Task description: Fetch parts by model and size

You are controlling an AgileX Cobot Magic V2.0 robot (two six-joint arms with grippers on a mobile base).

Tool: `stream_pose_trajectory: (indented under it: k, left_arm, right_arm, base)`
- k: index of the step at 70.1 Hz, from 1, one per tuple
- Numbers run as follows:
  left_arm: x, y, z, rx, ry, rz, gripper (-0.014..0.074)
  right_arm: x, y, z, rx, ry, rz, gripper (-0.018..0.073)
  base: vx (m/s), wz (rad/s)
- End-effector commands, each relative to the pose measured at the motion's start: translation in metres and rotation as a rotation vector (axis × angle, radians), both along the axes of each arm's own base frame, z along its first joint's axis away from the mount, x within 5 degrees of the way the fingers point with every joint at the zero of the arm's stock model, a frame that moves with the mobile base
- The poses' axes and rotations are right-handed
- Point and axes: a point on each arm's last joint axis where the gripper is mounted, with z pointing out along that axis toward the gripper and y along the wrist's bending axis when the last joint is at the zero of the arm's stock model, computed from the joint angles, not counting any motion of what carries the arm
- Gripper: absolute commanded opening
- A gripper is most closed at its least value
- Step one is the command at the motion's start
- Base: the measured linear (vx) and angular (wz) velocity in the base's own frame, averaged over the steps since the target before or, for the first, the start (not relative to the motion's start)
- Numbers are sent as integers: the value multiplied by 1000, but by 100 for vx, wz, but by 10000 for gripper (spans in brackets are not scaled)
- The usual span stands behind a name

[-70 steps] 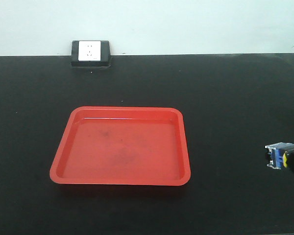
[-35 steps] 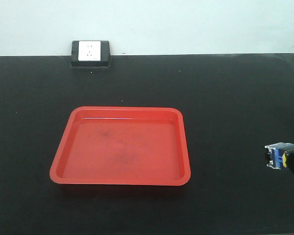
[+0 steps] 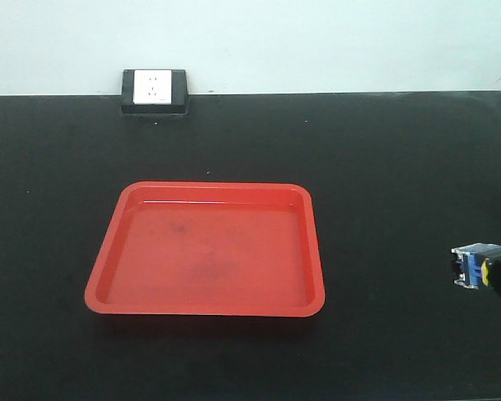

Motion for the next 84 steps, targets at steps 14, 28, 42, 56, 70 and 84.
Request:
stream_pose_trajectory:
  k: [14,28,42,56,70,84]
  left_arm:
    - [2,-1,17,-27,-114,-9,-6]
    - [2,-1,18,-28,-123,-10,-6]
    - [3,-2,24,-39,-164,-13,-3]
    - [24,-7,53,-33,-106,-15,3]
    - [72,-19,85,-40,-15,-22,4]
    - [133,-36,95,-48,109,-38,4]
  right_arm:
    - [2,-1,16,25,-97,-12,-10]
    - [2,-1,16,25,-97,-12,-10]
    - [2,-1,16,25,-97,-12,-10]
    - [2,-1,16,25,-96,-12,-10]
    - [2,-1,16,25,-96,-12,-10]
    - [2,-1,16,25,-96,-12,-10]
  base:
    - [0,0]
    - [0,0]
    - [0,0]
    - [0,0]
    - [0,0]
    - [0,0]
